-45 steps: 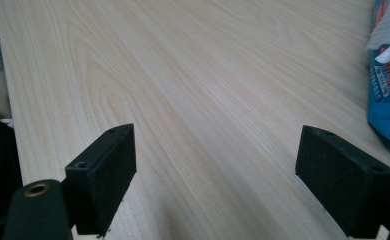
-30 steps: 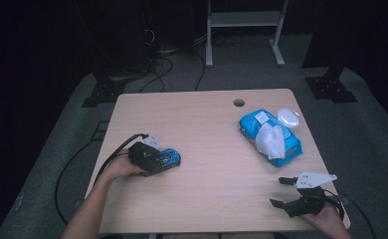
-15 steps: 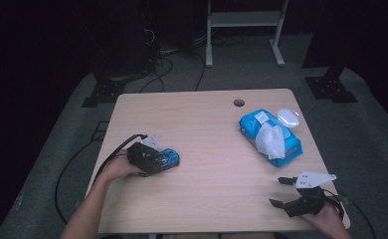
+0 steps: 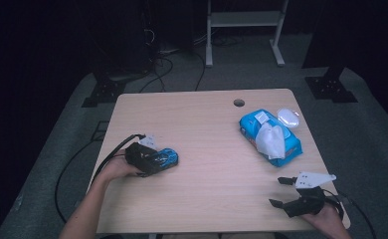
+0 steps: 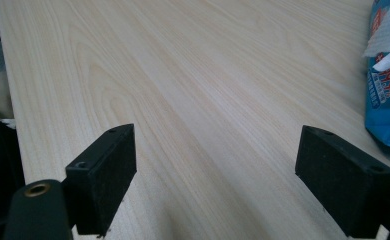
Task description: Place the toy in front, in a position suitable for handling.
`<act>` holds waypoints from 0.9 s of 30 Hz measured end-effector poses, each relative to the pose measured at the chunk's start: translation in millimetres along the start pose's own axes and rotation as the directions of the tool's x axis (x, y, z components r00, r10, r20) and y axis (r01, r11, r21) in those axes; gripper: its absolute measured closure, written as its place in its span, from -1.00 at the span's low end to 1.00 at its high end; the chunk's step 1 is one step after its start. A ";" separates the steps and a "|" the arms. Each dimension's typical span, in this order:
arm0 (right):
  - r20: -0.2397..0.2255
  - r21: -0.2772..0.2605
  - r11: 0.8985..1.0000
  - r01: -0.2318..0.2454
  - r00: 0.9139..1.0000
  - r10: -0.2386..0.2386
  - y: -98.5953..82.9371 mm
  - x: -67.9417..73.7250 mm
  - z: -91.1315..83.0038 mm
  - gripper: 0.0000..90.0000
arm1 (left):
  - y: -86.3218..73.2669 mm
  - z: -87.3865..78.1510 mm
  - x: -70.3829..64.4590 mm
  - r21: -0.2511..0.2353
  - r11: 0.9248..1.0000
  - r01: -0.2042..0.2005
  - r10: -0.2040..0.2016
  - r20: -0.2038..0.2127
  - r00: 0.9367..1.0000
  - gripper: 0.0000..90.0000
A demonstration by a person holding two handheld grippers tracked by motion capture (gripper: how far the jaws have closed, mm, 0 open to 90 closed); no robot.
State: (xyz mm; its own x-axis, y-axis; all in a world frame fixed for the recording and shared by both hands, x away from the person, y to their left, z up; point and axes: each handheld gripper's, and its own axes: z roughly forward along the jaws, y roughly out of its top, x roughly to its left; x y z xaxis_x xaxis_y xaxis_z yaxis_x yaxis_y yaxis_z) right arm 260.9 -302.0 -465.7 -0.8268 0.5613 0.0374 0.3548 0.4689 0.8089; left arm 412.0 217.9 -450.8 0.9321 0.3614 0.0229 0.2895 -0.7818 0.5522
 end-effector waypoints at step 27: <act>0.011 -0.005 1.000 0.009 1.000 -0.009 0.6 0.8 -1.4 -0.64 | -9.0 -3.9 -2.9 0.003 1.000 -0.008 0.008 -0.020 1.000 -0.42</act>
State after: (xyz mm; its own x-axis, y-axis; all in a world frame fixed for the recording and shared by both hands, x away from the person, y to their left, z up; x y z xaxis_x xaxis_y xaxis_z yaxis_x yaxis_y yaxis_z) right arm 259.8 -302.2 -464.3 -0.8253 0.5643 0.0236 0.3451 0.4707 0.8120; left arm 405.9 225.8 -452.6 0.9300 0.3650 0.0436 0.2829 -0.7864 0.5491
